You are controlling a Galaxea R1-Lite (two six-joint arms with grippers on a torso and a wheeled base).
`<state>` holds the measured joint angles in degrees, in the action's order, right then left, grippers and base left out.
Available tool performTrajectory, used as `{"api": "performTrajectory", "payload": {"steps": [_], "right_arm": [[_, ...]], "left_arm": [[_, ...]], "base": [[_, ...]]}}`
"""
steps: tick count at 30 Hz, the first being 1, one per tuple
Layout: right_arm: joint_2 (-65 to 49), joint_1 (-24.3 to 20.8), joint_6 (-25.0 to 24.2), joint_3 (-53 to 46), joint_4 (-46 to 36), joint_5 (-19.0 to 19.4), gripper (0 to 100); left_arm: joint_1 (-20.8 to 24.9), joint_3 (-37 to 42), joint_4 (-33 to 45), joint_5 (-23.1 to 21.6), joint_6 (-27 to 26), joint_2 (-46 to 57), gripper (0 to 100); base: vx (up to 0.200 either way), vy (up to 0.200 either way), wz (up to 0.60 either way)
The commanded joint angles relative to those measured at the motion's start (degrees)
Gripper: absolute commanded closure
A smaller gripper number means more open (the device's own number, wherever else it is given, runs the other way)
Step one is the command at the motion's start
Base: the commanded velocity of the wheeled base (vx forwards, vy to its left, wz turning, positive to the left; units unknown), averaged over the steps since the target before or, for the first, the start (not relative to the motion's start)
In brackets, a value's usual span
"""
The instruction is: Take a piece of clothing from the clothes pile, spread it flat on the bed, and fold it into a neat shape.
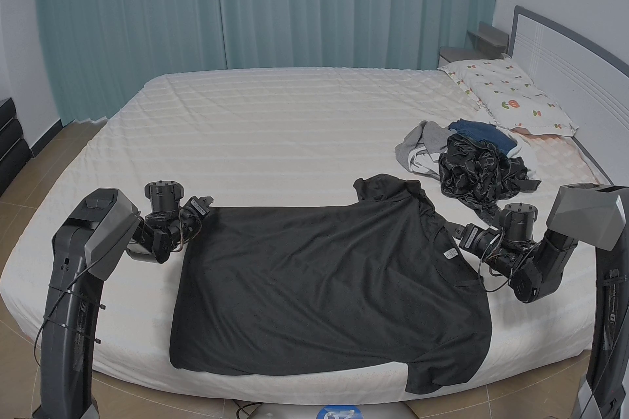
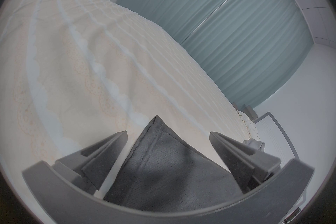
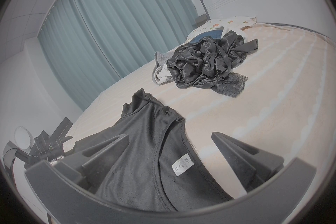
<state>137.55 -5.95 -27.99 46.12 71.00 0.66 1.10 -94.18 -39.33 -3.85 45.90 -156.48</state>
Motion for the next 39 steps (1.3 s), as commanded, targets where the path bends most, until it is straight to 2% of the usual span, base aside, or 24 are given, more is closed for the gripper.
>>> {"api": "performTrajectory", "payload": {"steps": [1,6,14,20,31,37,38,39], "right_arm": [[0.0,-0.03,0.04,0.11,0.02,-0.04,0],[-0.44,0.32,0.04,-0.15,0.02,-0.13,0],[0.0,0.59,0.04,-0.15,0.11,-0.13,0],[0.97,0.59,-0.14,0.47,0.11,-0.31,0],[4.66,0.5,-0.14,5.12,-0.6,-0.22,0],[4.84,0.06,-0.14,4.33,-0.42,-0.13,0],[4.66,0.06,-0.14,4.16,-0.33,-0.13,0],[4.57,0.06,-0.14,4.16,-0.33,-0.13,0]], "left_arm": [[-0.22,-0.91,-0.22,1.22,-0.02,-0.05,100],[-0.92,-2.32,-3.39,5.35,-0.37,0.03,100],[-3.03,-3.73,-5.15,7.72,-4.06,-0.14,100],[-3.91,-6.45,-4.88,7.81,-4.41,-1.02,100],[-4.52,-7.07,-4.79,7.9,-4.85,-2.16,100],[-4.44,-6.89,-3.74,7.63,-5.29,-1.99,100],[-4.44,-6.89,-3.65,7.63,-5.29,-1.9,0],[-4.44,-6.98,-3.65,7.63,-5.29,-1.9,0]], "base": [[0.0,0.0,0.0],[0.0,0.0,0.0],[0.0,0.0,0.0],[0.0,0.0,0.0],[0.0,0.0,0.0],[0.0,0.0,0.0],[0.0,0.0,0.0],[0.0,0.0,0.0]]}}
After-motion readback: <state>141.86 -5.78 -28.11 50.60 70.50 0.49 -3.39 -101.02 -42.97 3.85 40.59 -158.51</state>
